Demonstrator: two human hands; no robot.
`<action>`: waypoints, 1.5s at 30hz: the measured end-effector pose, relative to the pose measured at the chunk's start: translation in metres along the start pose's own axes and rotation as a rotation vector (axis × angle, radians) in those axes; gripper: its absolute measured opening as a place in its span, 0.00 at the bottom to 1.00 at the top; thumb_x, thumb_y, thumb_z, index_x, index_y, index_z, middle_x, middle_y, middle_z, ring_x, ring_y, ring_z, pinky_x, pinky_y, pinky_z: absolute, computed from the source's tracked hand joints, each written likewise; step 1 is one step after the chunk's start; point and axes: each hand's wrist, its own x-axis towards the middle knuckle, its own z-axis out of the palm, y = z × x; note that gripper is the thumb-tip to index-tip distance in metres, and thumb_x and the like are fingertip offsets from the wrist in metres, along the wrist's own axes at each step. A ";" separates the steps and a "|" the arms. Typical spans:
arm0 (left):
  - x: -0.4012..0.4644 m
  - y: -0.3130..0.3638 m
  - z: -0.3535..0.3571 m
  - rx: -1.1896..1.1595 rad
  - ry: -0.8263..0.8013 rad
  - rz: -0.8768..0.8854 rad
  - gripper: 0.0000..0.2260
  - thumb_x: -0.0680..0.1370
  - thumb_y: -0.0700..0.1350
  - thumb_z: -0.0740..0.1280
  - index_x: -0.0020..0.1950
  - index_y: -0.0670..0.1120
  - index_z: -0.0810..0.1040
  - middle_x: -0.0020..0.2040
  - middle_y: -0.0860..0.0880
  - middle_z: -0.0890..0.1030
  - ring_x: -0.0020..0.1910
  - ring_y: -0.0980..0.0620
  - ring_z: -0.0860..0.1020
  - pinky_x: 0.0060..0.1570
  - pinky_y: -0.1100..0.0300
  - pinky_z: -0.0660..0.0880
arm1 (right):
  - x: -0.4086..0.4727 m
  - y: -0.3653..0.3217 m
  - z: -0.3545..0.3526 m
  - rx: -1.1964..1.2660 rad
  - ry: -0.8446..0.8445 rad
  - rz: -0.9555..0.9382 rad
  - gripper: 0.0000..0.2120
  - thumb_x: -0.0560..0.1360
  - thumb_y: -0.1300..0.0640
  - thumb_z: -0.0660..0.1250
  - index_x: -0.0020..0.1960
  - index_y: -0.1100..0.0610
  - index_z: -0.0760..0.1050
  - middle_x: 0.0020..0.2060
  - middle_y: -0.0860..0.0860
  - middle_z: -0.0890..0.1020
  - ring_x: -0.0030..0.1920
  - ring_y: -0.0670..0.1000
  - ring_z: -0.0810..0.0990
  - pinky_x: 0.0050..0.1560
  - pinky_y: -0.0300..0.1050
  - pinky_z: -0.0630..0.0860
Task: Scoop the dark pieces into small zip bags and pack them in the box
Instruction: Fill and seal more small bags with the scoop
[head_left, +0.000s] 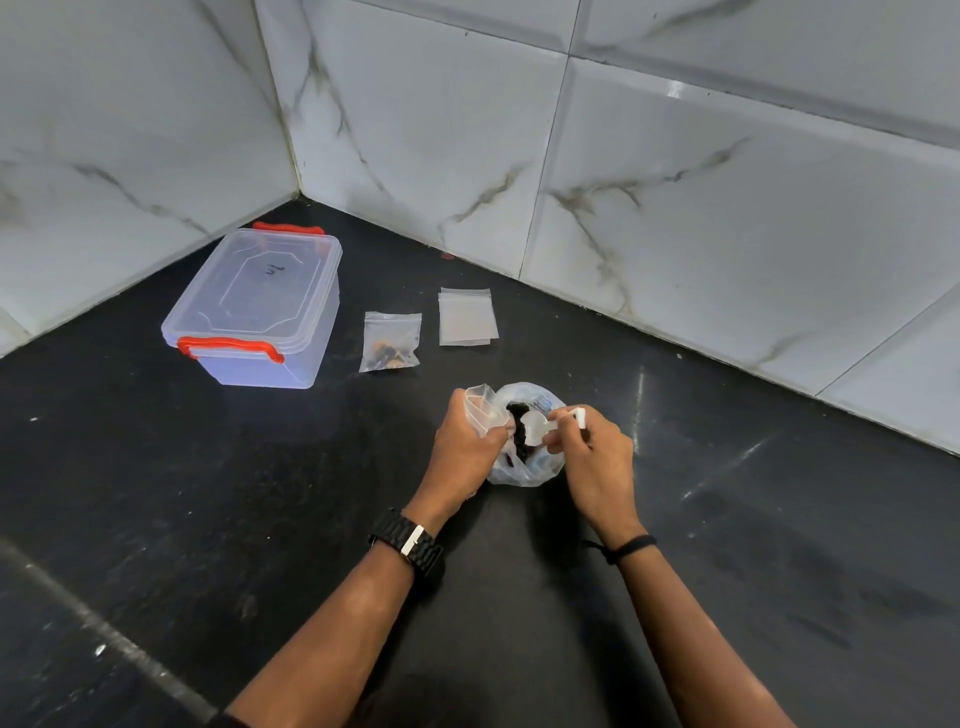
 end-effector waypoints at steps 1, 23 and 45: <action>0.000 0.000 0.000 -0.001 -0.008 0.001 0.15 0.72 0.44 0.71 0.53 0.57 0.70 0.51 0.48 0.81 0.51 0.51 0.80 0.56 0.48 0.78 | 0.000 -0.001 -0.001 0.041 0.006 0.025 0.11 0.78 0.57 0.60 0.43 0.57 0.79 0.34 0.50 0.83 0.38 0.47 0.82 0.40 0.38 0.75; -0.020 0.009 -0.012 0.298 0.199 0.232 0.19 0.69 0.46 0.75 0.54 0.54 0.72 0.52 0.52 0.76 0.50 0.55 0.76 0.50 0.59 0.75 | -0.019 -0.043 -0.020 0.319 0.037 -0.163 0.08 0.79 0.58 0.62 0.47 0.51 0.80 0.38 0.53 0.84 0.40 0.48 0.84 0.44 0.39 0.79; -0.021 0.011 -0.010 0.333 0.223 0.154 0.20 0.70 0.53 0.75 0.56 0.48 0.72 0.52 0.50 0.75 0.51 0.53 0.74 0.49 0.60 0.72 | -0.022 -0.042 -0.016 0.199 -0.008 -0.412 0.09 0.79 0.60 0.64 0.53 0.49 0.79 0.43 0.49 0.84 0.40 0.49 0.83 0.42 0.42 0.79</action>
